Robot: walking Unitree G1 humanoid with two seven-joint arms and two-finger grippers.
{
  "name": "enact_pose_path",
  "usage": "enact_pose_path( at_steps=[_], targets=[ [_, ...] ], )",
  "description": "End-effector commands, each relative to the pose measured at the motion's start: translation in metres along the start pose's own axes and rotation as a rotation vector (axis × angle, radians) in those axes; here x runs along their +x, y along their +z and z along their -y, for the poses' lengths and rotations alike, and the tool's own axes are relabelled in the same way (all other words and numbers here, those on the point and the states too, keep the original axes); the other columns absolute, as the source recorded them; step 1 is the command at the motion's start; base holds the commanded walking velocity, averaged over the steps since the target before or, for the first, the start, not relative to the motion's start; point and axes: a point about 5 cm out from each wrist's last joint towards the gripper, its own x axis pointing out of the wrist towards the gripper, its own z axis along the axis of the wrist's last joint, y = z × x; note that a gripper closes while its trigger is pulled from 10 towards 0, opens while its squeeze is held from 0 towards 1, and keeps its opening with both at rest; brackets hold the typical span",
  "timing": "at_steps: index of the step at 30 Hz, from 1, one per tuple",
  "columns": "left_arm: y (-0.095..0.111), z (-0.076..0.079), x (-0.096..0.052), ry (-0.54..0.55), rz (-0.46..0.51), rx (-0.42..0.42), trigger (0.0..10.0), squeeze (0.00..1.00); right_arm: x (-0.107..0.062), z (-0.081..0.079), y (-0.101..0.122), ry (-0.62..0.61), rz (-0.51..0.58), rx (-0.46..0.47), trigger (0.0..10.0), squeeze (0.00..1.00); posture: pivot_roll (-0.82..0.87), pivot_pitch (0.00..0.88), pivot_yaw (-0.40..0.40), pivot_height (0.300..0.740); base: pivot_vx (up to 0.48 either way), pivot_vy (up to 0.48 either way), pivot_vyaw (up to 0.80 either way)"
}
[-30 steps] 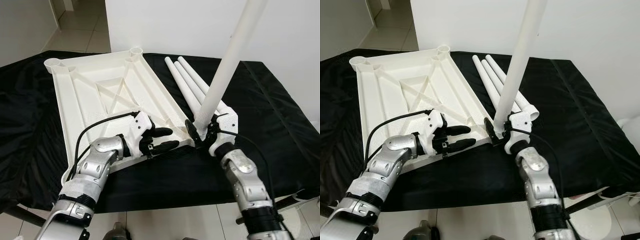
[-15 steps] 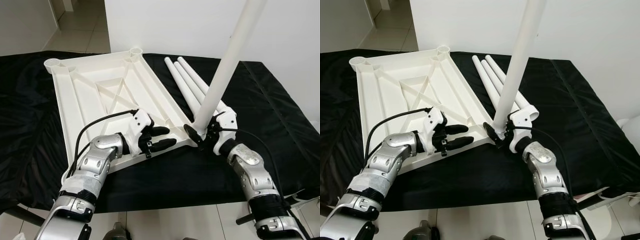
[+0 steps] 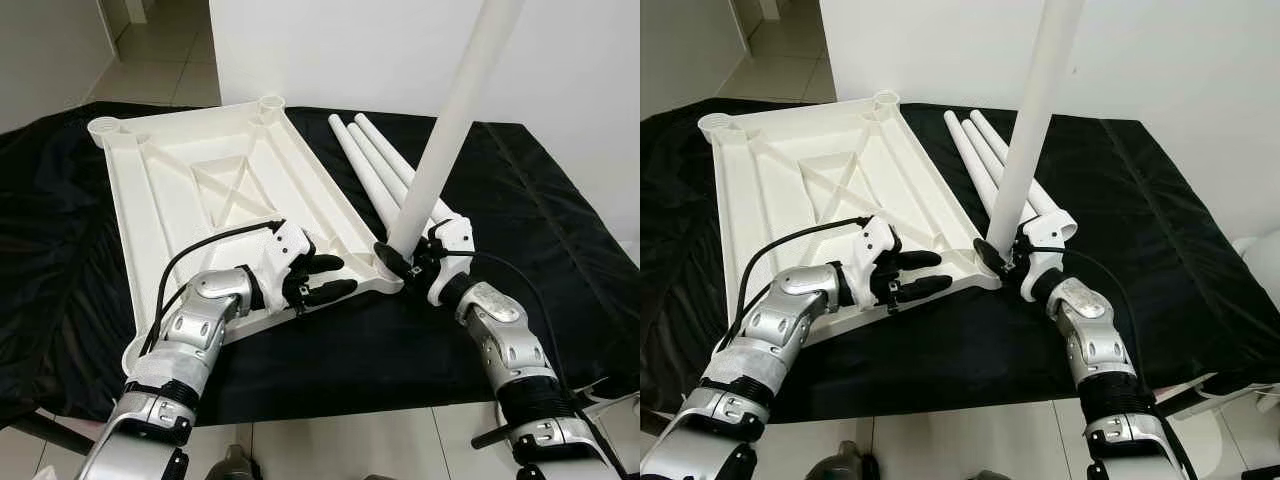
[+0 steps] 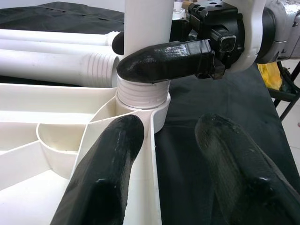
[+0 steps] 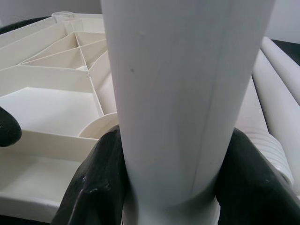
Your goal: Building children table
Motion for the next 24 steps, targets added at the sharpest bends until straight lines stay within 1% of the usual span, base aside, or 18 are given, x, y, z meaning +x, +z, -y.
enact_pose_path(
  at_steps=[1, 2, 6, 7, 9, 10, 12, 13, 14, 15, 19, 20, 21, 22, 23, 24],
  targets=[
    [0.000, -0.010, -0.002, 0.218, 0.003, 0.010, 10.0, 0.00, -0.003, -0.002, -0.008, -0.014, -0.022, 0.014, 2.9, 0.00, 0.02, 0.000, -0.040, 0.740, 0.000, 0.000, 0.00],
    [0.000, -0.010, -0.002, 0.218, 0.003, 0.010, 10.0, 0.00, -0.003, -0.004, -0.008, -0.018, -0.016, 0.038, 10.0, 0.00, 0.02, 0.000, -0.038, 0.740, 0.000, 0.000, 0.00],
    [0.000, -0.010, -0.002, 0.218, 0.003, 0.010, 10.0, 0.00, -0.003, -0.005, -0.008, -0.032, -0.011, 0.052, 10.0, 0.00, 0.02, 0.000, -0.038, 0.740, 0.000, 0.000, 0.00],
    [0.001, -0.010, -0.002, 0.217, 0.004, 0.009, 10.0, 0.00, -0.003, -0.006, -0.009, -0.067, -0.006, 0.071, 10.0, 0.00, 0.01, 0.000, -0.037, 0.740, 0.000, 0.000, 0.00],
    [0.001, -0.011, -0.001, 0.214, 0.005, 0.008, 10.0, 0.00, -0.002, -0.005, -0.009, -0.156, -0.008, 0.075, 10.0, 0.00, 0.01, 0.000, -0.036, 0.740, 0.000, 0.000, 0.00],
    [0.001, -0.011, -0.001, 0.214, 0.005, 0.008, 10.0, 0.00, -0.002, -0.005, -0.009, -0.156, -0.008, 0.075, 10.0, 0.00, 0.01, 0.000, -0.036, 0.740, 0.000, 0.000, 0.00],
    [0.002, -0.012, -0.001, 0.214, 0.006, 0.007, 10.0, 0.00, -0.001, -0.004, -0.010, -0.232, -0.012, 0.075, 10.0, 0.00, 0.01, 0.000, -0.036, 0.740, 0.000, 0.000, 0.00],
    [0.002, -0.012, -0.001, 0.214, 0.006, 0.007, 10.0, 0.00, -0.001, -0.004, -0.010, -0.232, -0.012, 0.075, 10.0, 0.00, 0.01, 0.000, -0.036, 0.740, 0.000, 0.000, 0.00],
    [0.002, -0.013, -0.002, 0.215, 0.006, 0.007, 10.0, 0.00, 0.000, -0.005, -0.009, -0.295, -0.016, 0.091, 10.0, 0.00, 0.01, 0.000, -0.039, 0.740, 0.000, 0.000, 0.00],
    [0.003, -0.013, -0.002, 0.216, 0.008, 0.007, 10.0, 0.00, 0.001, -0.007, -0.008, -0.325, -0.013, 0.105, 10.0, 0.00, 0.01, 0.000, -0.039, 0.740, 0.000, 0.000, 0.00],
    [0.003, -0.013, -0.003, 0.217, 0.010, 0.007, 10.0, 0.00, 0.002, -0.008, -0.007, -0.354, -0.009, 0.119, 10.0, 0.00, 0.01, 0.000, -0.038, 0.740, 0.000, 0.000, 0.00],
    [0.004, -0.015, -0.003, 0.217, 0.017, 0.000, 10.0, 0.00, 0.005, -0.014, -0.003, -0.479, 0.007, 0.143, 10.0, 0.00, 0.02, 0.000, -0.045, 0.740, 0.000, 0.000, 0.00],
    [0.004, -0.015, -0.003, 0.217, 0.017, 0.000, 10.0, 0.00, 0.005, -0.014, -0.003, -0.479, 0.007, 0.143, 10.0, 0.00, 0.02, 0.000, -0.045, 0.740, 0.000, 0.000, 0.00],
    [0.005, -0.015, -0.004, 0.217, 0.018, -0.001, 10.0, 0.00, 0.006, -0.018, -0.001, -0.536, 0.016, 0.155, 10.0, 0.00, 0.02, 0.000, -0.046, 0.740, 0.000, 0.000, 0.00],
    [0.005, -0.015, -0.004, 0.217, 0.018, -0.001, 10.0, 0.00, 0.006, -0.018, -0.001, -0.536, 0.016, 0.155, 10.0, 0.00, 0.02, 0.000, -0.046, 0.740, 0.000, 0.000, 0.00],
    [0.005, -0.016, -0.004, 0.217, 0.019, 0.000, 10.0, 0.00, 0.007, -0.022, 0.000, -0.581, 0.019, 0.162, 10.0, 0.00, 0.02, 0.000, -0.048, 0.740, 0.000, 0.000, 0.00]
  ],
)
